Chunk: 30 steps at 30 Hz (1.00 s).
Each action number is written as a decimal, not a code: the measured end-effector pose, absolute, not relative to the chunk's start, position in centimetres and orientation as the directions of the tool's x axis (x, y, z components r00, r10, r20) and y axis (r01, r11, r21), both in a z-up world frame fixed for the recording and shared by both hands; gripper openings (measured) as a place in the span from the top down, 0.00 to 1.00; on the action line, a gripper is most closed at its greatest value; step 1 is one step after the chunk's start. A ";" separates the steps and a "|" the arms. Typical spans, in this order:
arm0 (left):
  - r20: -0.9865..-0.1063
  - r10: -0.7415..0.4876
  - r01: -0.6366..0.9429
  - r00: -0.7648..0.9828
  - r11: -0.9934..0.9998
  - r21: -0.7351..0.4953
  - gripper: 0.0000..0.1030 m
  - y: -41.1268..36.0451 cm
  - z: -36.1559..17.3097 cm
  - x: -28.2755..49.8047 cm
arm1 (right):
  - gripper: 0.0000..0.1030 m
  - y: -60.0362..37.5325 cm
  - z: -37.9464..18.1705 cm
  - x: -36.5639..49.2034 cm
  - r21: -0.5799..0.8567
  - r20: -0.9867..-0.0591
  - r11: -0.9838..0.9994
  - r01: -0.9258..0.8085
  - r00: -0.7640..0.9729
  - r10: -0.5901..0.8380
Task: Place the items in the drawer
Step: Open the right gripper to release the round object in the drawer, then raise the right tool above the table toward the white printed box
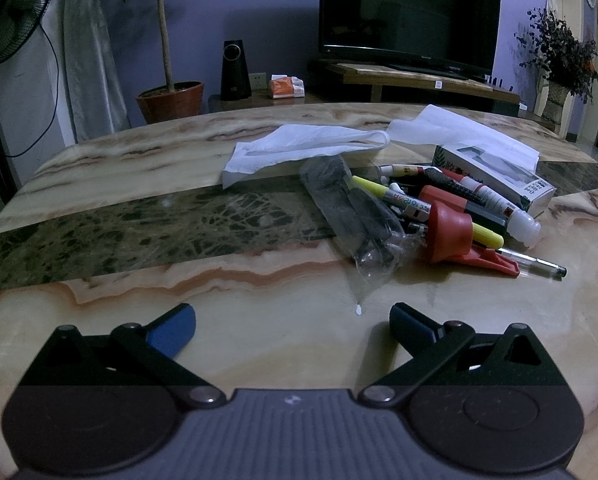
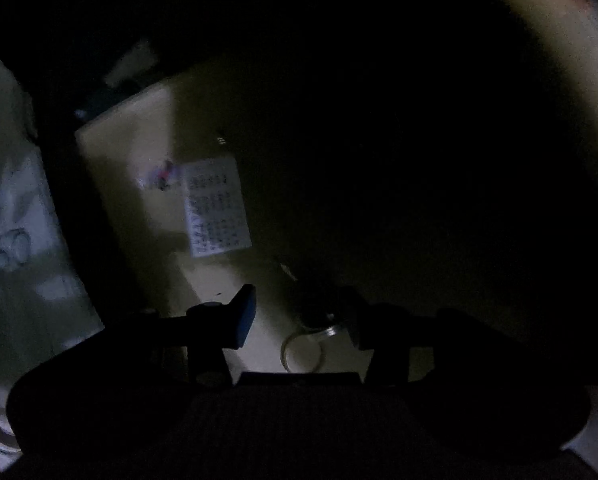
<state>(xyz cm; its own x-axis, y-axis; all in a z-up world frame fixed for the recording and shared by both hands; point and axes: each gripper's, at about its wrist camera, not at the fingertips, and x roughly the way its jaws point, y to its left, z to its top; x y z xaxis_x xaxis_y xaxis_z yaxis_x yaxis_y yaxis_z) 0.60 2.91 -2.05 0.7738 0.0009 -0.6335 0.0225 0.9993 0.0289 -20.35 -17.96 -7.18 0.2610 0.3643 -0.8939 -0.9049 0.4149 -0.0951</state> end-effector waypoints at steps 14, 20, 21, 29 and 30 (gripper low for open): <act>-0.633 0.001 0.022 0.774 0.999 0.029 0.00 2.9 -2.1 0.6 | 0.45 -27.3 4.4 -13.6 0.179 -0.608 0.679 -0.712 0.462 0.646; -0.633 0.001 0.022 0.774 0.999 0.029 0.00 2.9 -2.1 0.6 | 0.42 -31.5 7.3 -8.8 0.262 -0.464 0.803 -0.535 0.660 0.591; -0.633 0.001 0.022 0.774 0.999 0.029 0.00 2.9 -2.1 0.6 | 0.41 -31.5 7.8 -8.3 0.262 -0.454 0.818 -0.512 0.683 0.572; -0.633 0.001 0.022 0.774 0.999 0.029 0.00 2.9 -2.0 0.6 | 0.38 -31.4 8.5 -1.7 0.164 -0.468 0.920 -0.357 0.792 0.391; -0.633 0.001 0.022 0.774 0.999 0.029 0.00 2.9 -2.0 0.6 | 0.33 -31.3 8.4 -1.1 0.158 -0.475 0.924 -0.349 0.793 0.381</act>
